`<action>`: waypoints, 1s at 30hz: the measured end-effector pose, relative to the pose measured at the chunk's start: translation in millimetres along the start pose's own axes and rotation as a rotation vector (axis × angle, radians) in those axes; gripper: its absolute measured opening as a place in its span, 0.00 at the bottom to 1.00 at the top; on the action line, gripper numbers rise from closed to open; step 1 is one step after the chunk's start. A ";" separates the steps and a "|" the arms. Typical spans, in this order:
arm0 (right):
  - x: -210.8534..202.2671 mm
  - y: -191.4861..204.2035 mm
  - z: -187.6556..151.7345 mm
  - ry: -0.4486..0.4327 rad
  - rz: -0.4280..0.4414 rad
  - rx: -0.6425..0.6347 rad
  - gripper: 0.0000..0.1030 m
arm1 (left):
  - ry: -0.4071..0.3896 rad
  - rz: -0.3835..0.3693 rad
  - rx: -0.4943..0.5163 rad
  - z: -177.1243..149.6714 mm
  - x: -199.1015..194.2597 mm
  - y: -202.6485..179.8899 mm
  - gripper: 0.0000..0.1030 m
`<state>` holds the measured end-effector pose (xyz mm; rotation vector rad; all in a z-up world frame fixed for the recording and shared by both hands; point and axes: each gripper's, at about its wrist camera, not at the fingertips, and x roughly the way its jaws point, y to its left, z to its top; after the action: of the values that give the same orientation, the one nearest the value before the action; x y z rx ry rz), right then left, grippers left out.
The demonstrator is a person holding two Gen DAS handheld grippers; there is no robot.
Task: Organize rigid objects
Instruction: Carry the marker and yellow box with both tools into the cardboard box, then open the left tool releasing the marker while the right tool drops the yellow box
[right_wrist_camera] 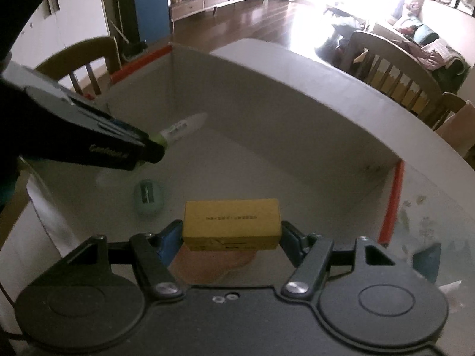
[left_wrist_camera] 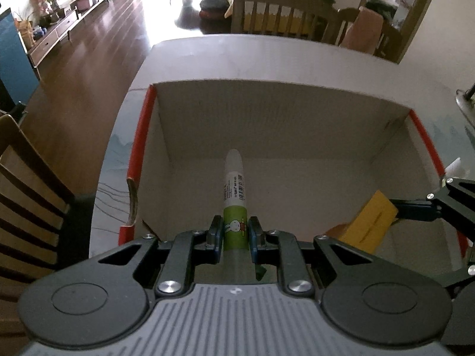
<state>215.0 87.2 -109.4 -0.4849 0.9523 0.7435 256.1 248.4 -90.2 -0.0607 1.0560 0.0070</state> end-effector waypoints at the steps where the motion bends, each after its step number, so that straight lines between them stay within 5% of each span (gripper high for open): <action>1: 1.0 0.0 0.2 0.009 0.003 0.000 0.67 | 0.012 0.005 0.004 -0.3 2.7 -0.7 0.17; 16: 13.3 6.5 7.6 0.110 -0.008 -0.016 0.67 | 0.136 0.054 0.066 -5.6 20.5 -8.1 0.17; 30: -10.4 -1.4 3.8 0.042 0.020 0.023 0.68 | 0.083 0.031 0.030 -6.2 -3.1 -10.8 0.17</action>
<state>214.3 85.2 -98.5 -0.4730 1.0049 0.7424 249.6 237.3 -90.1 -0.0173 1.1395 0.0161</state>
